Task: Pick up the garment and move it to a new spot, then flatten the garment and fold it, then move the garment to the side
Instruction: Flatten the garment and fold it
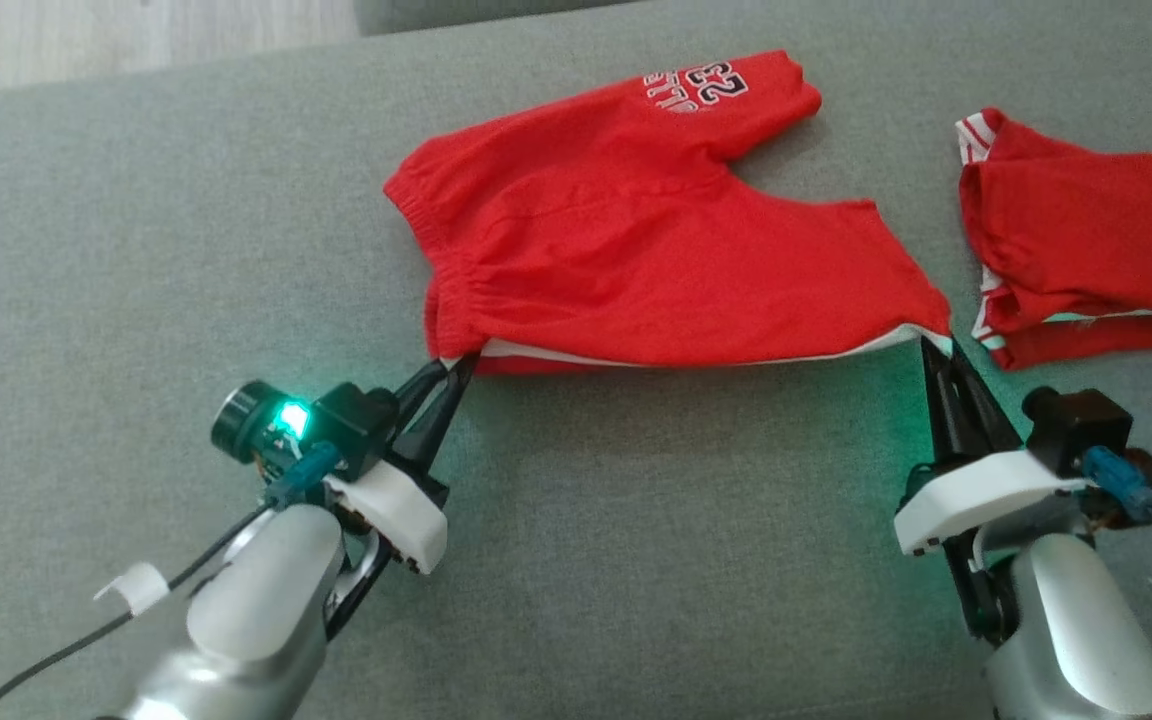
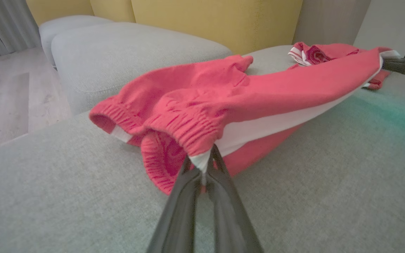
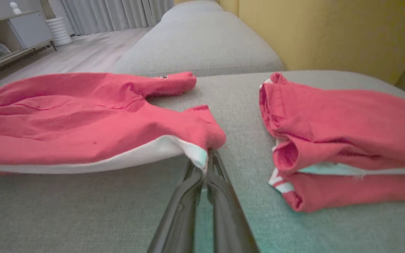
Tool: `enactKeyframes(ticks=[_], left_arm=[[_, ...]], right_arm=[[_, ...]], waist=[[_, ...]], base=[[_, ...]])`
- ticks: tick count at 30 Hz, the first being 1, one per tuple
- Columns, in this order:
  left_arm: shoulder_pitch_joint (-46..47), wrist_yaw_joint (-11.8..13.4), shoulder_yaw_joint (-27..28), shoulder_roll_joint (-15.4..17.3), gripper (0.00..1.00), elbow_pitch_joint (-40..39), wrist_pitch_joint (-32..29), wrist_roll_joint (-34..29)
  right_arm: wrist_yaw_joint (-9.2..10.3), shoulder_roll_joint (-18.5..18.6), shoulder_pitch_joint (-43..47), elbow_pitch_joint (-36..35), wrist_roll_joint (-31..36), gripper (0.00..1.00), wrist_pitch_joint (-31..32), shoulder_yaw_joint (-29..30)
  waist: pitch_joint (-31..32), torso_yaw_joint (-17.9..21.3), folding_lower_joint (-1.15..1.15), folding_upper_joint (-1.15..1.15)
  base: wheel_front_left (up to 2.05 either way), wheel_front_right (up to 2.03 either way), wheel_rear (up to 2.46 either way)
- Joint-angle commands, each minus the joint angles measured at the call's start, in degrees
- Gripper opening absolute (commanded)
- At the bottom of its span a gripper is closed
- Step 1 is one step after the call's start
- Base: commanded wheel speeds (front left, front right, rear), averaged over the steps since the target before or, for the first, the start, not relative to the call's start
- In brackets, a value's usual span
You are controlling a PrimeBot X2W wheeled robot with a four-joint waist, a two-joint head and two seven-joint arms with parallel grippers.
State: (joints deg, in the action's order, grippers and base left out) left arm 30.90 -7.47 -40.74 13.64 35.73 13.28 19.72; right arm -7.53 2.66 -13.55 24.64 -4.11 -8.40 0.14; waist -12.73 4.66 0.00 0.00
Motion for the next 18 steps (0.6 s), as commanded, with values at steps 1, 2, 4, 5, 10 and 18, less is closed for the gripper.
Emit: enactKeyframes(ticks=[1,2,4,5,10,18], left_arm=[[2.1,0.6,2.2,2.0,0.0,-2.2,0.8,0.3],[2.1,0.8,2.3,2.3,0.0,-3.1,0.9,0.3],[2.6,1.0,2.7,2.9,0.0,-4.8,0.6,0.4],[3.1,1.0,2.8,3.3,0.0,-5.8,0.2,0.4],[7.6,1.0,3.8,5.6,0.0,-10.9,-3.1,0.4],[16.0,0.5,4.7,9.1,0.0,-16.1,-8.8,1.3]], right_arm=[[0.04,0.2,-1.2,-2.5,0.8,0.0,-0.6,-1.2],[0.04,0.2,-1.3,-3.1,1.3,0.0,-0.6,-1.3],[0.04,0.2,-1.7,-4.5,2.4,0.0,-0.3,-1.3],[0.04,0.2,-2.1,-5.3,2.9,0.0,0.0,-1.2],[0.04,0.9,-5.4,-10.5,5.7,0.0,1.6,-1.5],[0.04,6.3,-12.5,-16.9,5.2,0.0,5.6,-4.8]], waist=[[0.8,-0.1,0.0,0.0],[1.2,-0.1,0.0,0.0],[2.1,-0.3,0.0,0.0],[2.5,-0.4,0.0,0.0],[5.1,-1.2,0.0,0.0],[9.9,-2.1,0.0,0.0]], base=[[0.0,0.0,0.0],[0.0,0.0,0.0],[0.0,0.0,0.0],[0.0,0.0,0.0],[0.0,0.0,0.0],[0.0,0.0,0.0]])
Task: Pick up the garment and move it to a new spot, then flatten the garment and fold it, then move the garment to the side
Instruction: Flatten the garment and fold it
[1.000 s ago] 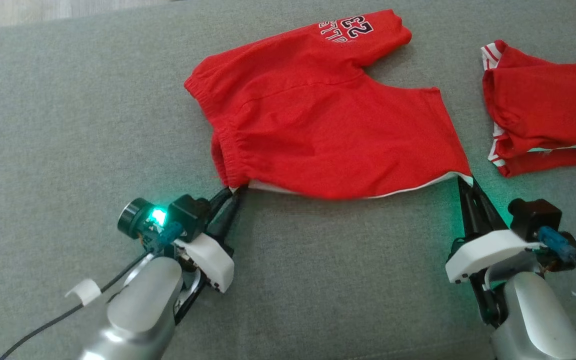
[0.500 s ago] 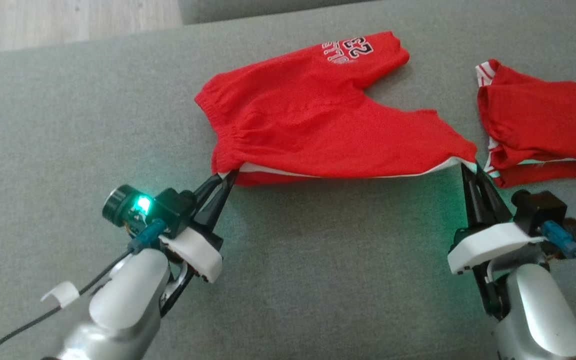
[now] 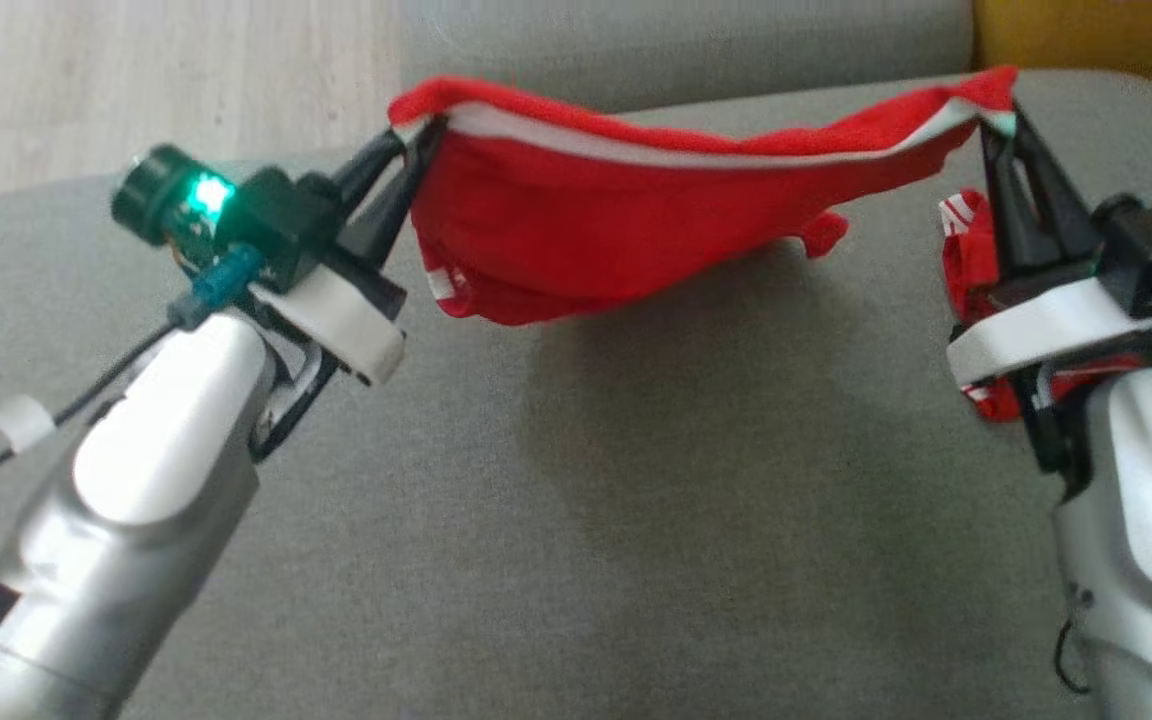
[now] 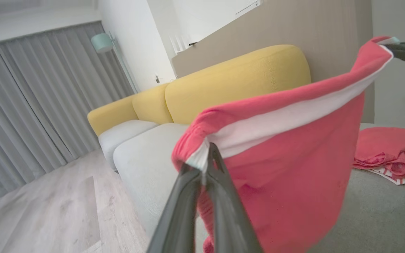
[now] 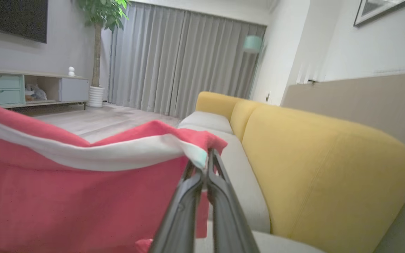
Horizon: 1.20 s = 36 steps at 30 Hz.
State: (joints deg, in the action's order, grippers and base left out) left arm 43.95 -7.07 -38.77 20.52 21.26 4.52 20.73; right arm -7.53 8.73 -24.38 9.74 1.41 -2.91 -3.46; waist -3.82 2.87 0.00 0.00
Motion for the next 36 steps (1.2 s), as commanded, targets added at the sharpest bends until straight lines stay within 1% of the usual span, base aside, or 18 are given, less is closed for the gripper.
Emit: enactKeyframes(ticks=[1,4,8,11,12,17,19,21,24,28,31,34,36], left_arm=[[3.6,0.1,2.8,2.6,0.0,-2.1,-0.5,0.4],[4.4,0.4,3.4,3.6,0.0,-4.0,-1.8,0.7],[3.6,2.1,4.2,5.2,0.0,-8.9,-4.1,1.0],[2.2,3.5,4.8,6.8,0.0,-14.1,-6.6,1.3],[2.2,3.5,4.8,6.8,0.0,-14.1,-6.6,1.3],[-0.3,5.7,6.2,9.9,0.0,-23.0,-11.1,2.4],[-0.4,5.6,6.1,11.1,0.0,-24.8,-12.9,2.3],[0.2,4.7,5.6,11.6,0.0,-25.2,-14.3,2.8],[3.2,3.1,5.3,11.6,0.0,-23.1,-15.0,3.2],[10.8,1.1,4.8,10.3,0.0,-15.8,-14.3,3.6],[18.9,0.3,4.6,9.3,0.0,-8.0,-11.5,2.9],[27.5,-0.1,4.9,7.4,0.0,-1.1,-6.0,1.8],[32.5,-0.1,4.8,6.0,0.0,2.8,-1.9,0.5]], right_arm=[[0.04,0.9,-2.2,-2.6,-0.5,0.0,0.7,-1.6],[0.04,2.3,-2.5,-5.0,-1.1,0.0,2.3,-2.4],[0.04,3.4,-0.3,-10.1,-1.7,0.0,5.1,-1.6],[0.04,3.9,2.1,-14.7,-1.8,0.0,7.4,-0.3],[0.04,3.9,2.1,-14.7,-1.8,0.0,7.4,-0.3],[0.04,4.1,4.4,-21.8,-1.6,0.0,11.6,1.3],[0.04,4.2,4.3,-23.1,-1.4,0.0,13.5,1.7],[0.04,4.6,3.3,-23.1,-1.6,0.0,15.5,1.5],[0.04,5.7,-0.8,-19.9,-3.4,0.0,18.3,0.6],[0.04,7.9,-11.0,-13.1,-5.5,0.0,18.5,-2.1],[0.04,8.3,-21.6,-5.8,-6.6,0.0,16.5,-4.5],[0.04,9.0,-33.0,2.6,-7.0,0.0,11.9,-7.5],[0.04,9.0,-39.5,8.4,-6.9,0.0,8.5,-6.7]], waist=[[1.6,-0.3,0.0,0.0],[3.3,-0.4,0.0,0.0],[4.5,-0.6,0.0,0.0],[4.5,-0.7,0.0,0.0],[4.5,-0.7,0.0,0.0],[2.6,-0.7,0.0,0.0],[1.2,-0.8,0.0,0.0],[-0.7,-0.8,0.0,0.0],[-4.3,-0.6,0.0,0.0],[-9.7,-0.2,0.0,0.0],[-13.3,0.3,0.0,0.0],[-16.2,0.5,0.0,0.0],[-17.2,0.2,0.0,0.0]], base=[[0.0,0.0,0.0],[0.0,0.0,0.0],[0.0,0.0,0.0],[0.0,0.0,0.0],[0.0,0.0,0.0],[0.0,0.0,0.0],[0.0,0.0,0.0],[0.0,0.0,0.0],[0.0,0.0,0.0],[0.0,0.0,0.0],[0.0,0.0,0.0],[0.0,0.0,0.0],[0.0,0.0,0.0]])
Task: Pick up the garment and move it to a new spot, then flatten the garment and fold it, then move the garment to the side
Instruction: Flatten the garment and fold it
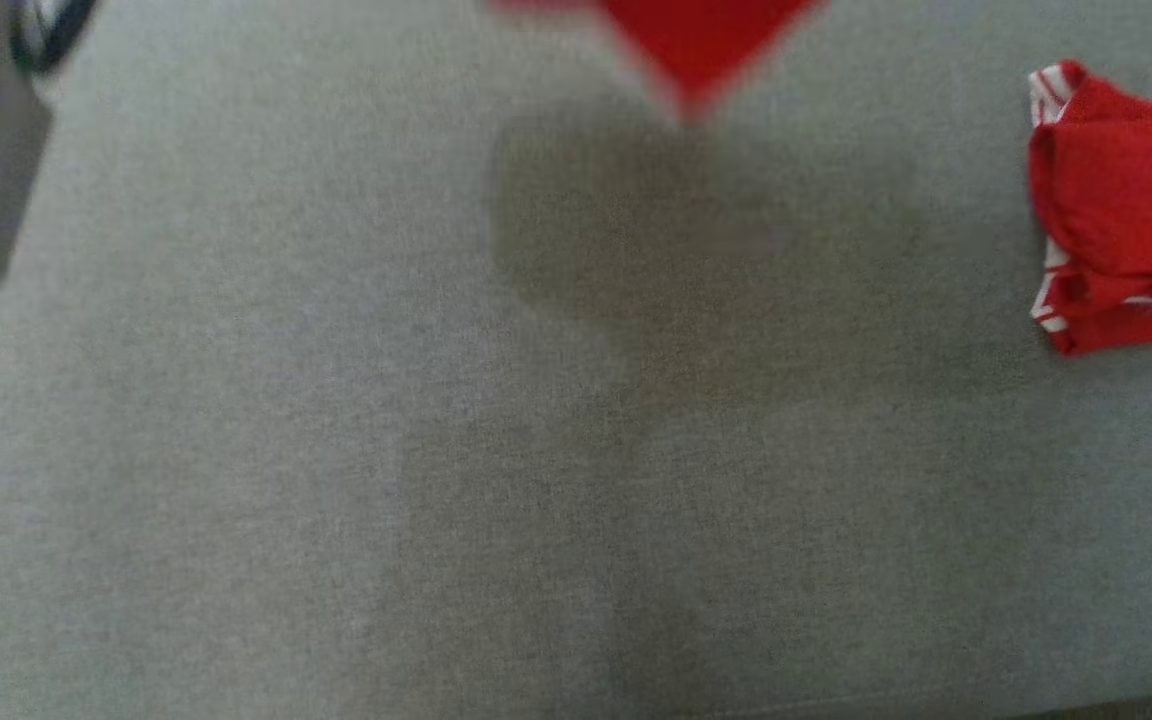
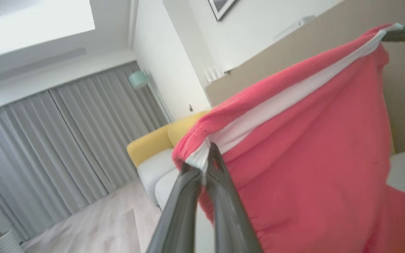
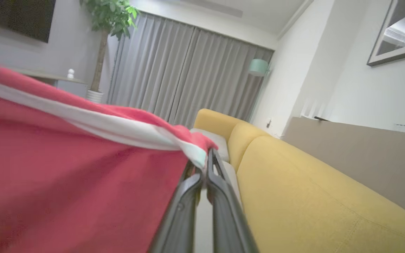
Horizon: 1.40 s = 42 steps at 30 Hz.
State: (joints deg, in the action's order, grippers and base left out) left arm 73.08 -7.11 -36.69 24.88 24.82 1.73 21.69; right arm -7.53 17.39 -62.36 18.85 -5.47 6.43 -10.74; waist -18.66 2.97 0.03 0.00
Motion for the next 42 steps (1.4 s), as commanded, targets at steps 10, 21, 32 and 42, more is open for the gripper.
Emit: enactKeyframes(ticks=[10,21,32,42], left_arm=[[6.2,-0.2,0.9,-5.2,0.0,13.6,12.7,-1.4],[-11.4,-0.4,-6.9,-4.2,0.0,10.9,13.2,-0.4],[-26.7,-0.4,-17.9,-0.7,0.0,6.3,13.3,3.3],[-35.4,1.7,-20.7,0.1,0.0,1.7,12.1,4.9]], right_arm=[[0.04,-2.1,-6.9,20.0,5.8,0.0,-13.5,2.9],[0.04,1.4,5.1,32.0,2.6,0.0,-14.8,-7.3],[0.04,11.6,17.8,29.7,-12.0,0.0,-6.4,-26.1],[0.04,22.3,27.3,16.1,-25.6,0.0,3.1,-34.3]], waist=[[-3.5,-1.5,-0.03,0.0],[-0.9,-2.0,-0.03,0.0],[7.4,-2.2,-0.03,0.0],[13.9,-1.1,-0.03,0.0]], base=[[0.0,0.0,0.0],[0.0,0.0,0.0],[0.0,0.0,0.0],[0.0,0.0,0.0]])
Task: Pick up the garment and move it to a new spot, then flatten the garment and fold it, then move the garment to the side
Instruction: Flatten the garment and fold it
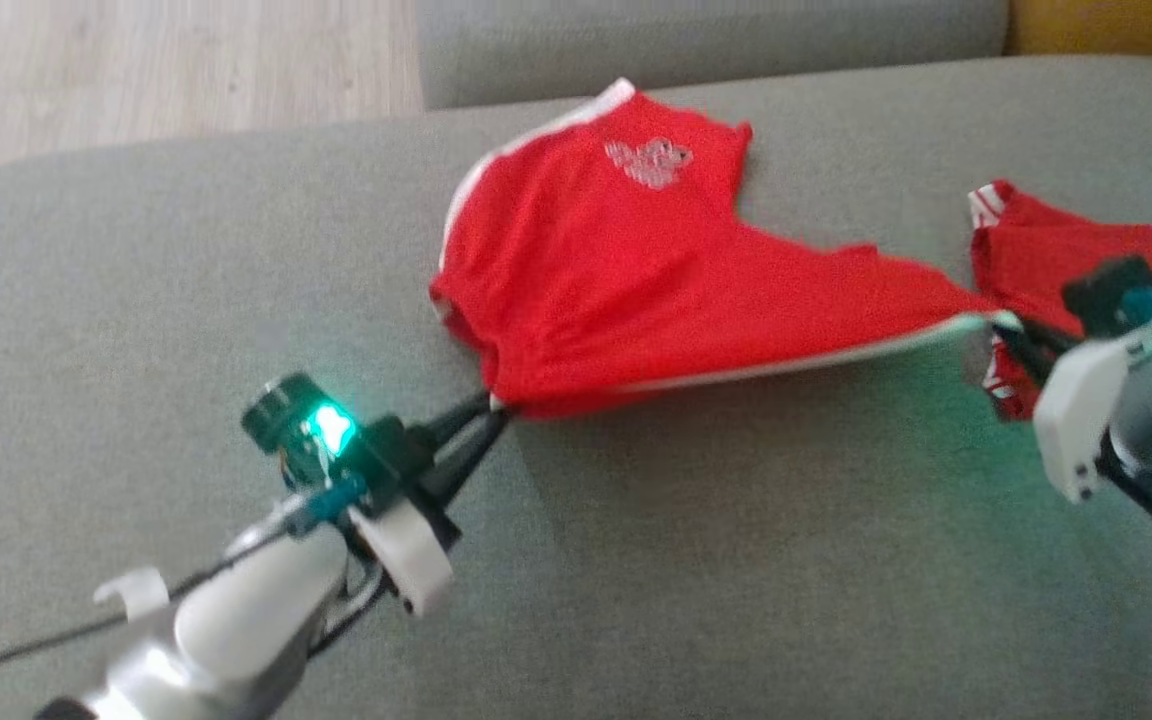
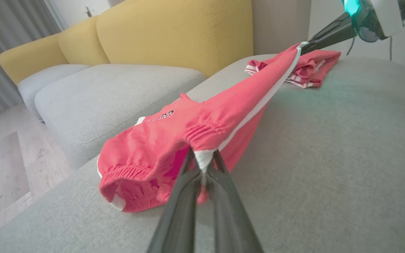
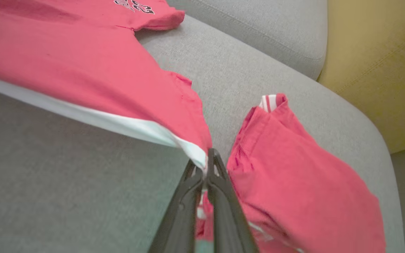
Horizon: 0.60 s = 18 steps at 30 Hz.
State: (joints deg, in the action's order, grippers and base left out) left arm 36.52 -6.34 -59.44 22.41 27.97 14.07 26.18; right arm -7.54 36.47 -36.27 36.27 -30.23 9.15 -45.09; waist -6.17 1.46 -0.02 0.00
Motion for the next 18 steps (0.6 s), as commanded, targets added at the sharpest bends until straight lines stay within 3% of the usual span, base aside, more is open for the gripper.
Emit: enactKeyframes(ticks=[1,6,11,18], left_arm=[[0.2,1.3,1.9,2.8,0.0,-2.5,-0.6,0.6],[-4.9,4.0,1.9,4.6,0.0,-9.2,-2.9,2.6],[-9.0,6.7,2.6,6.8,0.0,-16.8,-5.4,5.1],[-7.9,8.7,3.7,8.6,0.0,-21.5,-7.5,5.0]], right_arm=[[0.05,4.3,2.2,-2.9,-1.8,0.0,1.0,-0.2],[0.05,9.3,7.5,-10.7,-3.5,0.0,3.2,-1.5],[0.05,12.6,11.9,-16.8,-5.0,0.0,4.5,3.0],[0.05,10.7,13.9,-22.5,-1.1,0.0,5.7,13.1]], waist=[[2.0,0.6,0.02,0.0],[3.7,1.5,0.02,0.0],[3.3,1.4,0.02,0.0],[1.1,0.6,0.02,0.0]], base=[[0.0,0.0,0.0],[0.0,0.0,0.0],[0.0,0.0,0.0],[0.0,0.0,0.0]])
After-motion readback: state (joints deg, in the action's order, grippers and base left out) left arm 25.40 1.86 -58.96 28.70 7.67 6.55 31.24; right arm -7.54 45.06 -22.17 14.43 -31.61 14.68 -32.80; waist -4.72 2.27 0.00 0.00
